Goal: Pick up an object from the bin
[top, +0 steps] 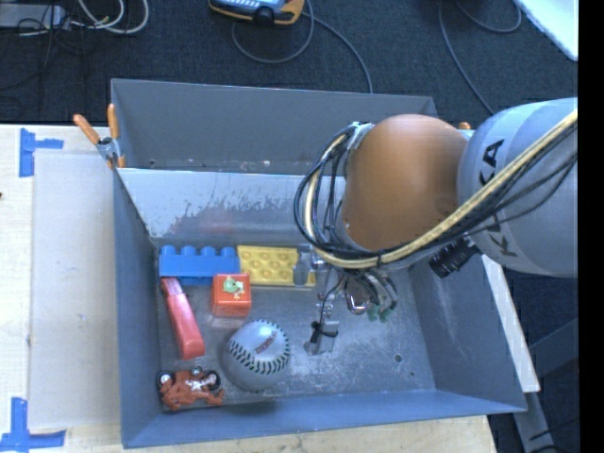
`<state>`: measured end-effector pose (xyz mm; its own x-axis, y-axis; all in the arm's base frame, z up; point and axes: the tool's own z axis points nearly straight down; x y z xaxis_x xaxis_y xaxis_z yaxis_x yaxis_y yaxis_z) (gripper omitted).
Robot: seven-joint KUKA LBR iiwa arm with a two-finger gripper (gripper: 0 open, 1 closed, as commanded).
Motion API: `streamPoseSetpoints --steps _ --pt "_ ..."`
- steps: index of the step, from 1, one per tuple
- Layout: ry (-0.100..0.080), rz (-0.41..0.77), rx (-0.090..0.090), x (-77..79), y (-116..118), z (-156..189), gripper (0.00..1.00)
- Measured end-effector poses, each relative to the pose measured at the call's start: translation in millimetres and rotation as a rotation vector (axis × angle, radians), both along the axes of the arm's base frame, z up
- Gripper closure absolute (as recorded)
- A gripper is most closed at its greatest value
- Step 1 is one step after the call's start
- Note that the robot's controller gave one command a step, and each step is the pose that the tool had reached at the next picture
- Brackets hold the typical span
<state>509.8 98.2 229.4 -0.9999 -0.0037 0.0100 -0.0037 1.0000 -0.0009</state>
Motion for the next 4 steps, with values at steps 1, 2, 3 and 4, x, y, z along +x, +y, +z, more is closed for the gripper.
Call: streamPoseSetpoints --steps 1,2,3,4 --pt "-0.008 -0.003 0.001 1.3 -1 4 0.00" --pt "-0.012 0.051 0.001 8.0 12 -22 0.00" --pt "-0.004 0.210 0.002 -12.5 30 -56 0.00" --pt "-0.010 0.475 0.004 0.6 37 -86 0.00"
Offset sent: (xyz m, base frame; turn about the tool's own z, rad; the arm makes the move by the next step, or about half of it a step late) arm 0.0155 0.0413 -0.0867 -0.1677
